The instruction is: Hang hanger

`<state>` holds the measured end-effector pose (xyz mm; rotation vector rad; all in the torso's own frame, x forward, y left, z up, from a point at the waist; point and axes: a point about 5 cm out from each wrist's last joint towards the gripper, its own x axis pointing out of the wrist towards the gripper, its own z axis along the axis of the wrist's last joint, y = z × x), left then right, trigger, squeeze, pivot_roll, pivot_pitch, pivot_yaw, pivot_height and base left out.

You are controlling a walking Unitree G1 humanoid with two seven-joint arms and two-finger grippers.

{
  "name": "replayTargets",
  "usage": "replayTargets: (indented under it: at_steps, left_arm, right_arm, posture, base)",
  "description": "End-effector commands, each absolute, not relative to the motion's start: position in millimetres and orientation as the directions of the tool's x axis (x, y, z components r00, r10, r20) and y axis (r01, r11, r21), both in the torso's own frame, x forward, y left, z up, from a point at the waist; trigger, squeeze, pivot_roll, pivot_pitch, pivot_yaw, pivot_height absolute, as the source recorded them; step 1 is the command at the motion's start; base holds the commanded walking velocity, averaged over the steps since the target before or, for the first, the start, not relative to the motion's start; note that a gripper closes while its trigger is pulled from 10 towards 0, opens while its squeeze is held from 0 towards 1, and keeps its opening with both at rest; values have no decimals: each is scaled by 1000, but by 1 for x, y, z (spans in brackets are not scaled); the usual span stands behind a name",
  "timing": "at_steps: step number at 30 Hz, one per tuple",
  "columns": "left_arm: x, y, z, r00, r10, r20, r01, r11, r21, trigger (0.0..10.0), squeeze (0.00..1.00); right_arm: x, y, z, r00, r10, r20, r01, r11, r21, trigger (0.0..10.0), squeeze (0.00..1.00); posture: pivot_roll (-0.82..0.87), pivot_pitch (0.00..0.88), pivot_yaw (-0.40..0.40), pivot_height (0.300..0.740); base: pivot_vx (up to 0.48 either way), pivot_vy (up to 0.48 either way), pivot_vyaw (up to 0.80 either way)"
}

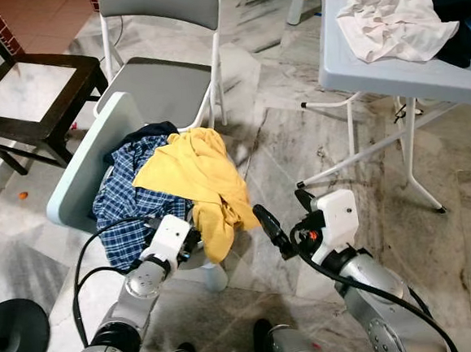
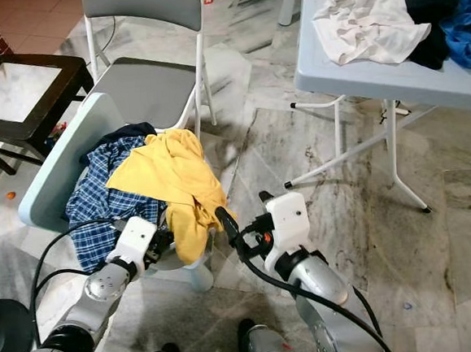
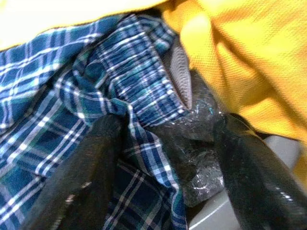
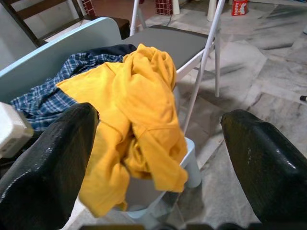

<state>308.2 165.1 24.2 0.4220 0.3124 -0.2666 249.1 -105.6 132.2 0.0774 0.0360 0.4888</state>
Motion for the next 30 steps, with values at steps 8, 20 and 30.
replayTargets:
  at_steps: [8, 20, 30]
  left_arm:
    - [292, 194, 9, 923, -57, -381, 222, 888, 404, 0, 0]
    - [301, 200, 29, 976, 14, -219, 95, 872, 480, 10000, 0]
    - [299, 202, 38, 992, 35, -124, 32, 865, 501, 10000, 1000]
  right_arm:
    - [250, -104, 125, 878, 476, -37, -471, 877, 95, 10000, 0]
    - [250, -101, 125, 856, 515, -38, -510, 855, 96, 10000, 0]
    - [249, -99, 123, 849, 527, -45, -522, 848, 94, 10000, 0]
  posture:
    - [-56, 280, -48, 740]
    - [-48, 280, -49, 740]
    - [-42, 280, -51, 740]
  base:
    - [0, 0, 0]
    - [0, 0, 0]
    - [0, 0, 0]
